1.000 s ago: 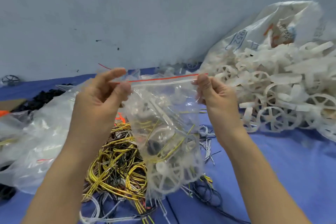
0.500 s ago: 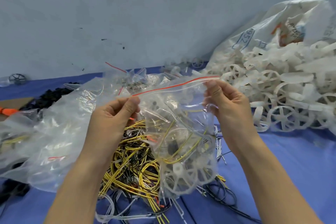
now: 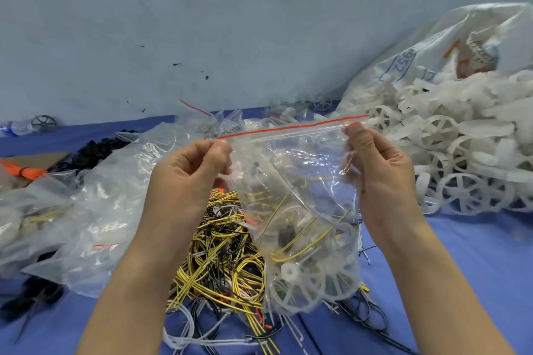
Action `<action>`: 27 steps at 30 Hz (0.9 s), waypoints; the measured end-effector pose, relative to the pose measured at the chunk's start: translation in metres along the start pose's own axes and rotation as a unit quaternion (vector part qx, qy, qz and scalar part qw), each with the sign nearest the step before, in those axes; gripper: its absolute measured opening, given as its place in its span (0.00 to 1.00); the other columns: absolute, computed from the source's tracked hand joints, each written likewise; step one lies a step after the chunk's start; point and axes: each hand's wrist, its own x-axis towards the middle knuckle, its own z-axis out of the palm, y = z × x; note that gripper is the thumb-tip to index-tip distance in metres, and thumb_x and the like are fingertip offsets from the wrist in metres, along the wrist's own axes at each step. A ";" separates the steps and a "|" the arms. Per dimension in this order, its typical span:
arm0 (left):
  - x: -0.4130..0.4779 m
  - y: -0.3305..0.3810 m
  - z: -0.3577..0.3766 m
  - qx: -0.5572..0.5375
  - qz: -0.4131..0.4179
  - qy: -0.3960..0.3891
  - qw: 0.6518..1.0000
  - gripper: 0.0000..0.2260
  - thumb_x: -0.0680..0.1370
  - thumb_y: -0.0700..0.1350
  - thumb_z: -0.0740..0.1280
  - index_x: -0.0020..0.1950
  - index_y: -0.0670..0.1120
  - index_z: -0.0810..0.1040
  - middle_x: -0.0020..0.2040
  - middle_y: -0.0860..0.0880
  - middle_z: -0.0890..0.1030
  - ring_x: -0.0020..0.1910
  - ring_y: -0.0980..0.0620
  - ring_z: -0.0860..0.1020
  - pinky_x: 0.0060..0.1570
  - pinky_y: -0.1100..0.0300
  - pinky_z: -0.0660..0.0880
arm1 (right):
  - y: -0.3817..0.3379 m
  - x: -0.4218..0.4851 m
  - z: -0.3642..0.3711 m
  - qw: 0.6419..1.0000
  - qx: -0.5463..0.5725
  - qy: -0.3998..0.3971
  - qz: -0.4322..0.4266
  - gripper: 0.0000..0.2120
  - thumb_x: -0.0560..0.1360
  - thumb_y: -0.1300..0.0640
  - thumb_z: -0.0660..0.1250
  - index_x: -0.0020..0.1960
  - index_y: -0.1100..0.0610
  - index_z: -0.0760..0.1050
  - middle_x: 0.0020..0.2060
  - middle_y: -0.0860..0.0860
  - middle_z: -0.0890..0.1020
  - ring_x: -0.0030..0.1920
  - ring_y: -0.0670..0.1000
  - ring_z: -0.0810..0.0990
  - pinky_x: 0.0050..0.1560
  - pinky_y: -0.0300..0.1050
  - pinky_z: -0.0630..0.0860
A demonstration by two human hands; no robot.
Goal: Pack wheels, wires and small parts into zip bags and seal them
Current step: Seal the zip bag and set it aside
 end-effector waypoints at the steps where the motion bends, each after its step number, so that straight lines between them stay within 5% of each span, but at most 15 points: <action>1: 0.000 0.001 0.001 -0.005 -0.002 -0.002 1.000 0.10 0.78 0.53 0.68 0.42 0.50 0.83 0.38 0.50 0.82 0.39 0.53 0.80 0.44 0.60 0.81 | 0.000 0.000 0.001 1.000 0.005 -0.001 0.000 0.10 0.67 0.45 0.73 0.39 0.51 0.84 0.32 0.45 0.76 0.27 0.45 0.70 0.26 0.36 0.69; 4: -0.002 0.003 0.007 -0.031 -0.023 -0.012 0.999 0.09 0.79 0.51 0.67 0.41 0.51 0.83 0.39 0.51 0.82 0.40 0.53 0.81 0.46 0.55 0.81 | 0.000 -0.001 0.000 1.000 0.012 -0.005 0.003 0.09 0.70 0.46 0.72 0.39 0.50 0.83 0.31 0.46 0.74 0.28 0.45 0.69 0.28 0.36 0.68; 7: -0.005 0.005 0.015 -0.032 -0.025 -0.030 0.999 0.08 0.77 0.52 0.68 0.45 0.50 0.85 0.41 0.52 0.85 0.41 0.57 0.82 0.43 0.62 0.80 | 0.000 -0.002 -0.002 1.000 0.016 -0.008 0.009 0.09 0.75 0.49 0.71 0.38 0.50 0.81 0.31 0.47 0.73 0.28 0.46 0.69 0.29 0.37 0.68; 10: -0.007 0.007 0.018 -0.021 -0.011 -0.030 0.999 0.09 0.77 0.52 0.68 0.46 0.48 0.84 0.42 0.52 0.85 0.40 0.59 0.83 0.41 0.67 0.78 | -0.002 -0.002 -0.002 1.000 0.021 -0.008 0.007 0.08 0.73 0.49 0.71 0.38 0.51 0.81 0.30 0.45 0.73 0.28 0.45 0.69 0.28 0.37 0.68; 17: -0.008 0.010 0.012 0.005 -0.018 -0.059 0.998 0.09 0.74 0.55 0.69 0.46 0.53 0.85 0.43 0.51 0.86 0.42 0.50 0.83 0.45 0.62 0.81 | -0.003 -0.002 -0.004 1.000 0.022 0.010 0.004 0.08 0.71 0.48 0.72 0.37 0.51 0.82 0.31 0.45 0.75 0.27 0.44 0.70 0.27 0.36 0.67; 21: -0.008 0.012 0.010 0.023 -0.006 -0.046 0.999 0.09 0.74 0.54 0.69 0.44 0.51 0.85 0.41 0.54 0.86 0.37 0.58 0.82 0.39 0.71 0.76 | -0.003 -0.003 -0.003 1.000 0.010 0.007 0.001 0.08 0.70 0.47 0.72 0.37 0.50 0.83 0.31 0.45 0.74 0.27 0.45 0.69 0.27 0.37 0.67; 27: -0.005 0.016 0.008 0.011 0.003 -0.039 0.999 0.12 0.72 0.56 0.69 0.44 0.49 0.84 0.39 0.51 0.85 0.38 0.58 0.82 0.39 0.69 0.77 | -0.001 -0.004 -0.001 1.000 0.014 -0.005 0.000 0.09 0.70 0.46 0.72 0.40 0.51 0.82 0.31 0.46 0.73 0.28 0.46 0.69 0.28 0.37 0.68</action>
